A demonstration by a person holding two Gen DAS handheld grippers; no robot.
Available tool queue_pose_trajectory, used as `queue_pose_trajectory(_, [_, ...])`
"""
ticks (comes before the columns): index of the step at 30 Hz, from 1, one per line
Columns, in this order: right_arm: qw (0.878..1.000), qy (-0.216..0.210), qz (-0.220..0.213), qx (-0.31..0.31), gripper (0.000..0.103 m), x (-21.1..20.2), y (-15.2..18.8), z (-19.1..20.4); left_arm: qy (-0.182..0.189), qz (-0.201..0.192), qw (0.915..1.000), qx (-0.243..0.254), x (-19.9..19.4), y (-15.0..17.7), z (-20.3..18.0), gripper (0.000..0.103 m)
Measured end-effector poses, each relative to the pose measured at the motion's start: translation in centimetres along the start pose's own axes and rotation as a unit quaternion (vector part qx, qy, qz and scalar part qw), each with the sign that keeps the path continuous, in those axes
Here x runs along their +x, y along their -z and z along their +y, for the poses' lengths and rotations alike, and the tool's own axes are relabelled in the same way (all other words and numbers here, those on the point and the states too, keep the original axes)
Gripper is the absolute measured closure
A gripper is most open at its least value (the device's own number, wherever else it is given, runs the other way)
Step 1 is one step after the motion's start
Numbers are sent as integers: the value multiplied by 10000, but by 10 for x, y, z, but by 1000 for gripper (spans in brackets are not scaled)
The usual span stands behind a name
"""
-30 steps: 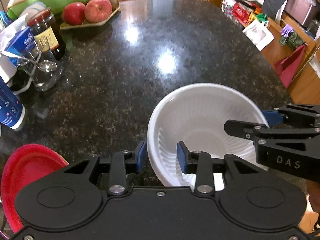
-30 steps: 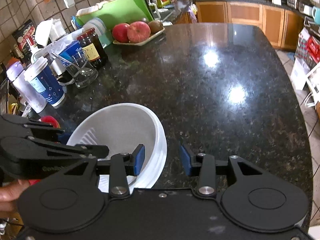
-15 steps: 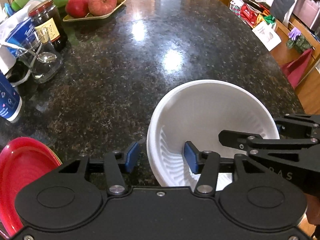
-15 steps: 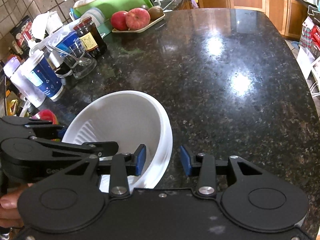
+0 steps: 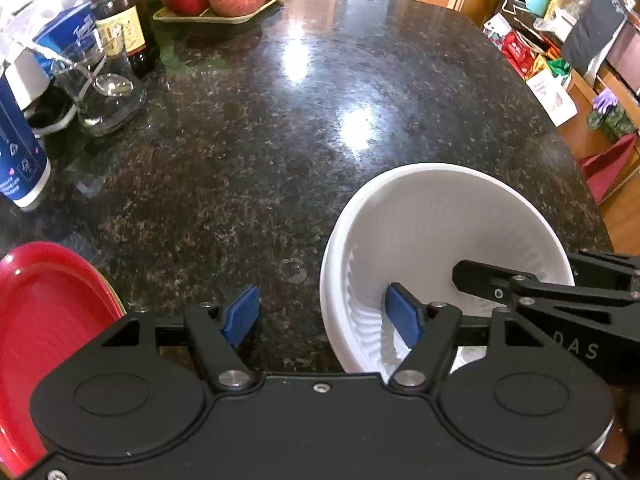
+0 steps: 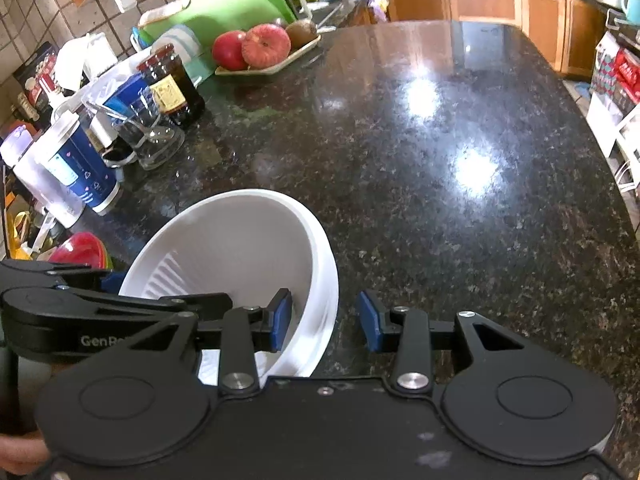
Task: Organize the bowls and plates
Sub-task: 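Carry the nested white bowls with the left tool toward the red plate stack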
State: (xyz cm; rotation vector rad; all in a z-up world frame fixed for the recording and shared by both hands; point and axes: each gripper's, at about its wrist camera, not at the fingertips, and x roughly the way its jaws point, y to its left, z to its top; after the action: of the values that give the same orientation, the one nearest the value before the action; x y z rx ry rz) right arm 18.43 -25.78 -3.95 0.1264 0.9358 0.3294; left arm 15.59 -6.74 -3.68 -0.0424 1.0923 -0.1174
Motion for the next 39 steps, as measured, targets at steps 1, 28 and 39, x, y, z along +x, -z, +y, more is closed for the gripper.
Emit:
queue_pose_trajectory(1, [10000,13,-53,-24,63,0,1,1,36,5,10000,-54,1,0,2,30])
queue_pose_trajectory(28, [9990,-436,41,-82,79,10,-3,-2,266,58,9995,-165,-1,0,-6,46])
queue_pose_trajectory(39, [9977,-630,-135,-208,87,-3,-1,-11,-141,-246,9996,41,-11,3,-26,60])
